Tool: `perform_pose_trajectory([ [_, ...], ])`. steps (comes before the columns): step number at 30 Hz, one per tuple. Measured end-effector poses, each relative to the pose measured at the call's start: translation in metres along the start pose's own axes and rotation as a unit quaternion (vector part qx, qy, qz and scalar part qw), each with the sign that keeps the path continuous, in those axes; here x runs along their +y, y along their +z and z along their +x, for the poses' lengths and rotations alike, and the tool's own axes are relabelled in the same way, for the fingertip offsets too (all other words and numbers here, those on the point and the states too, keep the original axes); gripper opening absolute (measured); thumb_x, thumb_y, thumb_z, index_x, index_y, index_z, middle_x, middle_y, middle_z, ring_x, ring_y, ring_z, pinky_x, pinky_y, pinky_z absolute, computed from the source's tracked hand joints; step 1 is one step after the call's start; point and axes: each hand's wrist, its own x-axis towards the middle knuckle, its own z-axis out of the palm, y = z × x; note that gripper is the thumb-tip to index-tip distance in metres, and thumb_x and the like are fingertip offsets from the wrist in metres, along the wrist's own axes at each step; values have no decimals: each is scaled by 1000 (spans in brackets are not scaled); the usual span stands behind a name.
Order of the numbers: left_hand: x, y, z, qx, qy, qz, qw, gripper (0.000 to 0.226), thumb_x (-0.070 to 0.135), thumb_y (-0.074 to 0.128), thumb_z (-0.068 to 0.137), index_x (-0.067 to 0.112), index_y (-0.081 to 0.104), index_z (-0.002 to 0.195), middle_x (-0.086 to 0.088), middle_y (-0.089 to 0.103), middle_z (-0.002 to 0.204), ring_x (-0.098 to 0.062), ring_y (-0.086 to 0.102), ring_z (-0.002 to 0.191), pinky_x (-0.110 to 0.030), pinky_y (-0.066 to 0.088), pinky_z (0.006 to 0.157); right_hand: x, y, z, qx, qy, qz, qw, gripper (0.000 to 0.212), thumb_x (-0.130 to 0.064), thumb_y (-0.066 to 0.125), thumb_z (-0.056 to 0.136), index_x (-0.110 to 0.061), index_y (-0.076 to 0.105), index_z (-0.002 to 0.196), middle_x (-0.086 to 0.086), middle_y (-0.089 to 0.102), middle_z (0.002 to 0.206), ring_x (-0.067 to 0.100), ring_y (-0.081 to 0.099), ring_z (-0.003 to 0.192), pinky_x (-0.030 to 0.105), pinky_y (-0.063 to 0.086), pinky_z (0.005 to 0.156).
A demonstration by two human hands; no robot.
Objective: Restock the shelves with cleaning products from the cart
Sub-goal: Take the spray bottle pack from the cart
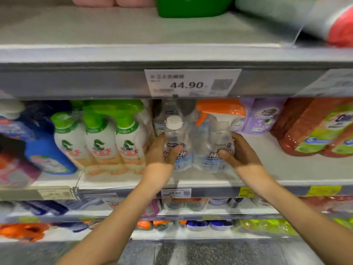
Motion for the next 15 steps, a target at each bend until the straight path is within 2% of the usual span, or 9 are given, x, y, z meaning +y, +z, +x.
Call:
perform_pose_trajectory([
  [2,-7,5,2,0,-7,9,1000,20,3,64,88,1,57,107,2,56,102,-8,49,95,2,29,74,12,1,5,-3,7,-17,1000,42,-25,66,74,-30,52,115,-10,64,111,-10,61,97,7,44,81],
  [4,-8,11,3,13,-9,7,1000,24,3,63,88,1,56,111,-1,57,105,-3,47,95,-5,32,77,21,2,9,-3,7,-35,999,45,-27,65,77,-27,51,119,-12,64,112,-11,60,99,7,43,82],
  [7,-10,18,5,27,-24,29,999,34,2,64,86,-2,53,118,-16,60,115,-25,55,106,-31,40,90,29,-2,11,-31,9,-76,997,50,-26,68,78,-34,44,122,-27,63,109,-9,59,104,9,45,86],
  [9,-11,21,7,18,-34,64,997,42,3,67,84,-4,50,122,-21,57,119,-32,53,111,-36,38,95,33,-6,11,-60,4,-135,989,61,-17,74,79,-43,36,119,-37,59,106,-14,58,99,3,43,81],
  [12,-16,24,16,-17,-53,167,984,60,7,67,85,-3,36,136,-22,46,132,-33,45,124,-35,33,101,38,-6,19,-57,-15,-189,980,67,-13,75,81,-51,32,115,-29,60,102,-16,59,92,-2,40,73],
  [15,-20,26,26,-23,-68,169,983,66,-2,63,86,0,28,142,-19,41,139,-32,41,130,-38,34,105,33,2,38,-56,-27,-215,975,65,-10,74,81,-42,30,117,-25,55,107,-15,57,94,-3,38,77],
])
